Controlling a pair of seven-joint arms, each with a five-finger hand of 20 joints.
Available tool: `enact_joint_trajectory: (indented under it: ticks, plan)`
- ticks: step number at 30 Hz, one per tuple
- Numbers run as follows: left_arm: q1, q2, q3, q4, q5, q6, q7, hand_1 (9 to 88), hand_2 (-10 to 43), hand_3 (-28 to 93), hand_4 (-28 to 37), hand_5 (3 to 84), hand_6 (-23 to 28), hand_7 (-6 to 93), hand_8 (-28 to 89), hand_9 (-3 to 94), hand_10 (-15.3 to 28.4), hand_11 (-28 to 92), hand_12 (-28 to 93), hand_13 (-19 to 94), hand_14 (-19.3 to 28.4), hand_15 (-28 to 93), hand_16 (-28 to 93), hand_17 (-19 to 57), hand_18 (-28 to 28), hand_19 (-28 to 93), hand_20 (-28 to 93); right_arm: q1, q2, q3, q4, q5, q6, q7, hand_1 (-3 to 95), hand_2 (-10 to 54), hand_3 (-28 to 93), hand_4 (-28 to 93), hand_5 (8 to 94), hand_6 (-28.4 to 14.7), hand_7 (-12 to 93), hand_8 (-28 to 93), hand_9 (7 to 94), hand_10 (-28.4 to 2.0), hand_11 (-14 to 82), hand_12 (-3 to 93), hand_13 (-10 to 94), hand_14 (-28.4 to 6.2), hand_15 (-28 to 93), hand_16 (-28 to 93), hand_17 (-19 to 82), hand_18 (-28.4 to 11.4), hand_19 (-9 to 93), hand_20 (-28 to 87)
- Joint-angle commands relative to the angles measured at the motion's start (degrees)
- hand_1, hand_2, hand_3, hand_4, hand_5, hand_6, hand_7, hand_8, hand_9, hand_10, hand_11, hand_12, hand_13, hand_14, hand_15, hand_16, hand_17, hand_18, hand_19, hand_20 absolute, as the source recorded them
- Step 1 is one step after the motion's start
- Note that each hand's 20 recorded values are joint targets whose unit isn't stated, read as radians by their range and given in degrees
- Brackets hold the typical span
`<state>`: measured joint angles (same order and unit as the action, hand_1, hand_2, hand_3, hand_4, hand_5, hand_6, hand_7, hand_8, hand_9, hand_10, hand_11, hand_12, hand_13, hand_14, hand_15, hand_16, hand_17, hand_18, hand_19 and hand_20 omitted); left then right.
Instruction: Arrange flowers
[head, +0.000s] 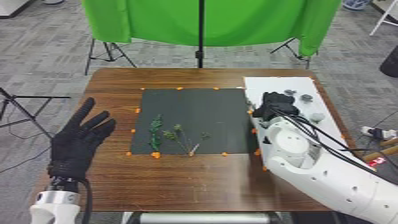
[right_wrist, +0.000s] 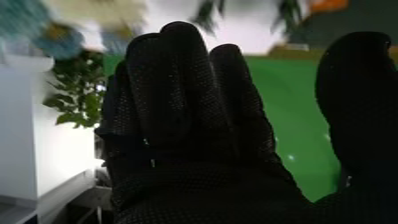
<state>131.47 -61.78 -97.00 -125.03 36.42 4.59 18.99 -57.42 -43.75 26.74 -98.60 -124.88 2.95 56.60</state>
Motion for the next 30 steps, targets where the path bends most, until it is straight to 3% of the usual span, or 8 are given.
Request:
enact_joint_trajectory:
  ticks: [1,8,13,15,18,25,26,30]
  plan:
    - [0.5,-0.11,0.32,0.36,-0.16,0.38,0.18,23.4,6.0,77,-28.3,33.2,3.5,11.7,-10,32.0,18.9,21,12,24,28.3,47,-6,-6.0,28.4,42,39,-0.4,-1.3,-0.8,2.0,-0.7,-2.4,3.3,31.4,-9.4,73,-26,60.5,-5.8,11,-11,68.4,-18.2,30.4,15.8,63,-15.7,72,12,28,-27.3,86,27]
    - [0.1,-0.17,0.50,0.71,-0.12,0.18,-0.07,23.5,6.1,77,-28.3,33.2,3.5,11.8,-10,32.0,18.9,21,12,24,28.3,47,-6,-6.0,28.4,42,39,1.5,-2.5,-4.0,4.2,0.4,-3.4,3.6,31.7,-9.5,72,-26,64.1,-7.7,10,-11,70.2,-18.3,31.9,16.1,65,-15.3,73,13,30,-27.6,88,27]
    - [0.0,0.59,1.16,0.74,-0.62,0.84,0.99,23.5,6.1,77,-28.2,33.2,3.5,11.8,-10,32.0,19.0,21,12,24,28.3,47,-6,-6.0,28.4,42,39,4.7,-3.8,-9.9,7.3,-1.4,-4.4,0.6,39.9,-9.5,73,-27,73.7,-4.2,15,-12,74.1,-15.3,34.8,17.0,68,-13.3,72,13,31,-26.5,88,27]
    - [-0.3,0.54,1.23,0.83,-0.56,0.65,0.98,23.5,6.0,77,-28.2,33.3,3.5,11.7,-11,32.0,18.9,21,12,24,28.3,47,-6,-6.0,28.4,42,39,5.1,-4.2,-11.3,7.8,-1.8,-3.1,0.0,46.2,-9.5,69,-28,77.5,-3.2,17,-4,77.4,-13.2,33.4,20.5,70,-11.6,71,15,32,-25.5,88,28]
    - [-0.6,-0.04,1.00,0.82,-0.35,0.72,0.36,23.5,6.0,77,-28.2,33.2,3.5,11.8,-10,32.0,18.9,21,12,24,28.3,47,-6,-6.0,28.4,42,39,4.9,-4.2,-12.1,7.9,-3.0,-1.6,-0.9,56.3,-9.5,64,-28,86.0,-0.4,21,3,89.3,-8.8,22.3,32.7,76,-8.1,67,18,35,-23.5,88,29]
    - [-0.1,0.12,0.58,0.70,-0.63,0.95,0.68,23.4,6.1,77,-28.3,33.2,3.5,11.8,-10,32.0,18.9,21,12,24,28.3,47,-6,-6.0,28.4,42,39,5.7,-3.0,-13.5,9.1,-7.2,6.1,-1.4,58.1,-9.5,67,-28,90.1,-0.4,20,5,93.6,-8.2,21.6,33.9,80,-6.3,67,20,38,-22.3,91,32]
    - [-0.1,-0.33,0.36,0.67,-0.39,0.75,-0.01,23.4,6.1,77,-28.3,33.2,3.5,11.7,-10,32.0,18.9,21,12,24,28.3,47,-6,-6.0,28.4,42,39,5.2,-2.7,-12.7,8.7,-7.4,6.4,-1.3,57.8,-9.5,67,-28,90.5,-0.3,20,5,93.7,-8.1,22.1,33.6,81,-6.3,67,20,39,-22.2,92,32]
    - [0.2,0.08,0.42,0.59,-0.60,1.20,0.74,23.4,6.1,77,-28.3,33.2,3.5,11.7,-10,32.0,18.9,21,12,23,28.3,47,-6,-6.0,28.4,42,39,5.1,-1.8,-10.2,6.1,-7.9,8.3,-0.7,57.4,-9.5,70,-28,91.5,-0.4,20,6,93.7,-8.1,23.8,32.3,82,-6.0,66,21,40,-22.0,92,33]
